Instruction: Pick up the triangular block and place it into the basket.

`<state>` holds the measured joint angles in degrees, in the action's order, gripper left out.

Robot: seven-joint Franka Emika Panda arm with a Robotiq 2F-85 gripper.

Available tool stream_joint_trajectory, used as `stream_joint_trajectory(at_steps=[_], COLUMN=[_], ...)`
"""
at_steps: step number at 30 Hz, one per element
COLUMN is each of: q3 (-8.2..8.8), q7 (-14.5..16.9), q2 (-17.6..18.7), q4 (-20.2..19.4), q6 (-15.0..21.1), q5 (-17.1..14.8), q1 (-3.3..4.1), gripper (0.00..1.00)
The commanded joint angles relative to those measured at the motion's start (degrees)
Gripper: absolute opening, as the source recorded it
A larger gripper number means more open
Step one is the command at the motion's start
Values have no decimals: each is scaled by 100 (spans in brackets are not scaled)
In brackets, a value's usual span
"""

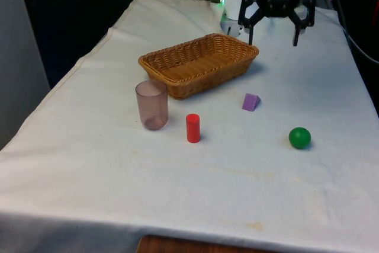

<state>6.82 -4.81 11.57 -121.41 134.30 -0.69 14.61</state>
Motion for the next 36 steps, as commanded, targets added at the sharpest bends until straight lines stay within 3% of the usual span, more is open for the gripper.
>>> stream_joint_trajectory(at_steps=[1,8,16,17,21,25,26,30,35,36], q3=[-11,-57,-69,-69,-92,-126,-103,-138,-132,-103], q7=[-69,-223,-504,-447,-602,-625,-625,-602,-573,-625], q2=[40,201,401,378,458,527,510,619,751,739], q4=[-23,-57,-241,-195,-372,-550,-510,-676,-710,-693], q6=[97,201,653,521,894,1215,1089,1518,1725,1650], q5=[-6,0,-11,0,-23,-52,0,-57,-63,0], q1=[17,0,17,0,11,0,6,-11,-40,-6], gripper=[100,100,100,100,100,100,100,100,100,100])
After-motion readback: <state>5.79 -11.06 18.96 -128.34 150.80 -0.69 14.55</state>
